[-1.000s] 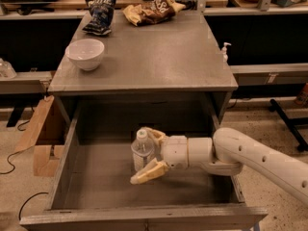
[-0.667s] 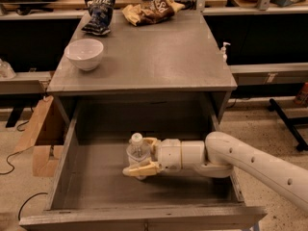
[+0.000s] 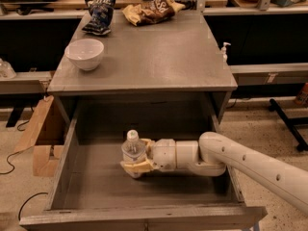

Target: Pick blue plastic bottle from top drawer and place on counter

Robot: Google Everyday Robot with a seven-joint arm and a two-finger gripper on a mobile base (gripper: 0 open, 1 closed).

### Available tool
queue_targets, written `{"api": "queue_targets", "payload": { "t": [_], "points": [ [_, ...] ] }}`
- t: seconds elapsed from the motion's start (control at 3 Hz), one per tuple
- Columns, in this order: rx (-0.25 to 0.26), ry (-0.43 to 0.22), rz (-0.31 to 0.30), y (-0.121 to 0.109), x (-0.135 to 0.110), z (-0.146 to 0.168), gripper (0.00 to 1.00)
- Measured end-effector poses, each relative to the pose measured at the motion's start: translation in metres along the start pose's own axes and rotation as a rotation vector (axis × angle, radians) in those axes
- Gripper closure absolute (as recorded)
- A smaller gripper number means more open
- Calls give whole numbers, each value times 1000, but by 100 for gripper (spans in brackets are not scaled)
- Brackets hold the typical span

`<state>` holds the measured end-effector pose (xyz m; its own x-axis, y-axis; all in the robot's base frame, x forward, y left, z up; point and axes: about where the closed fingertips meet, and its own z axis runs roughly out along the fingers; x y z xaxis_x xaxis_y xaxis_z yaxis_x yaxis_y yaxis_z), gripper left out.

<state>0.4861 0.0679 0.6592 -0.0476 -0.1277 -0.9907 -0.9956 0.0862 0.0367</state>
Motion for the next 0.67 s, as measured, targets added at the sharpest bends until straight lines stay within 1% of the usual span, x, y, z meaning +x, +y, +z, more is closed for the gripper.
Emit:
{"api": "queue_targets", "payload": {
  "t": [0.33, 0.67],
  "points": [
    [0, 0, 0, 0, 0, 0, 100],
    [19, 26, -3, -15, -44, -13, 100]
  ]
}}
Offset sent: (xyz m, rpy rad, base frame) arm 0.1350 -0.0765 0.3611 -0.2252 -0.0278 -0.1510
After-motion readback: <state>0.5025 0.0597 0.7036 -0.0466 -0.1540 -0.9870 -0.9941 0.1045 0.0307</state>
